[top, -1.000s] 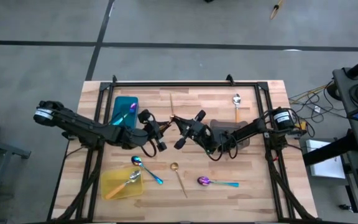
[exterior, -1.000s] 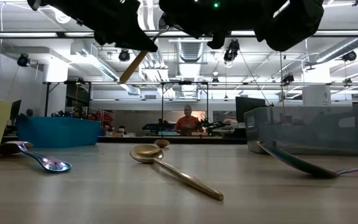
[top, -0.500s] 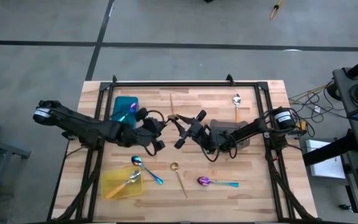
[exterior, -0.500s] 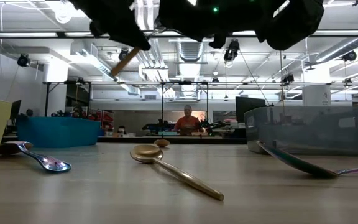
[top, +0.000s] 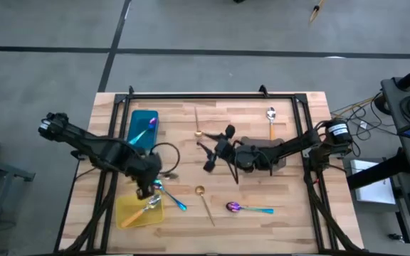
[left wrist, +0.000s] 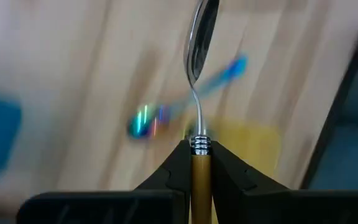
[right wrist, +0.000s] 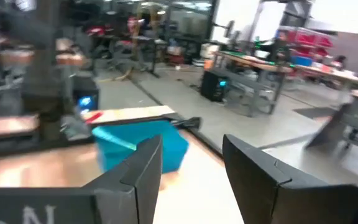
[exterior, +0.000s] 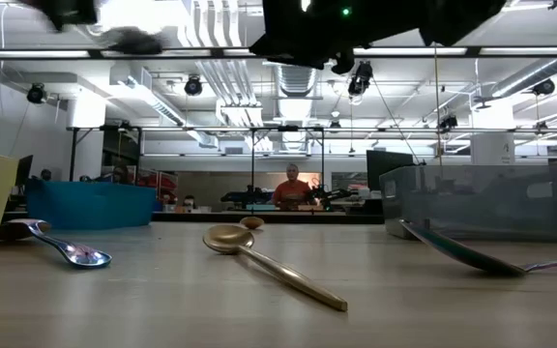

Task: Sort silverware by color (type)
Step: Put the yellow spoon into the yellow bin

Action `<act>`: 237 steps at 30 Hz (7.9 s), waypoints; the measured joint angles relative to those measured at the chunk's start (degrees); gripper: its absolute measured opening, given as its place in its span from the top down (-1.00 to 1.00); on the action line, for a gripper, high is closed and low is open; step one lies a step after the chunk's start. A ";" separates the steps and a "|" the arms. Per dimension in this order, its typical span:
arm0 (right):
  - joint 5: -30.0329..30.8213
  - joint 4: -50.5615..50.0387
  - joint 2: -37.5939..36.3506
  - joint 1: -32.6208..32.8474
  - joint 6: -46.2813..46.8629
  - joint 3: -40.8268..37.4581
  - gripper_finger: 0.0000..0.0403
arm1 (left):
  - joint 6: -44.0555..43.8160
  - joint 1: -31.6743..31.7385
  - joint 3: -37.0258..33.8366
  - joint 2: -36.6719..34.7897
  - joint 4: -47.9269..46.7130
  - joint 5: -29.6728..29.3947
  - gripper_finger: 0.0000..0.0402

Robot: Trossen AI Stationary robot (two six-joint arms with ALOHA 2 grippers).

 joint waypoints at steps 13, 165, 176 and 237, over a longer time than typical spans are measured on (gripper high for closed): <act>-1.13 -1.40 0.02 0.15 -2.34 -0.06 0.28 | -33.94 -17.78 -9.23 -0.14 2.45 15.11 0.91; -14.64 -59.54 0.52 -9.20 10.55 22.48 0.31 | 10.24 -3.12 -26.89 -0.15 27.59 10.57 0.61; -14.64 -59.57 0.46 -9.20 10.08 22.48 0.31 | -6.32 -12.99 -20.74 -1.32 17.89 16.66 0.62; -30.86 -91.04 -0.26 -7.80 31.52 35.22 0.31 | 40.40 0.17 -23.36 -4.53 25.87 -18.62 0.62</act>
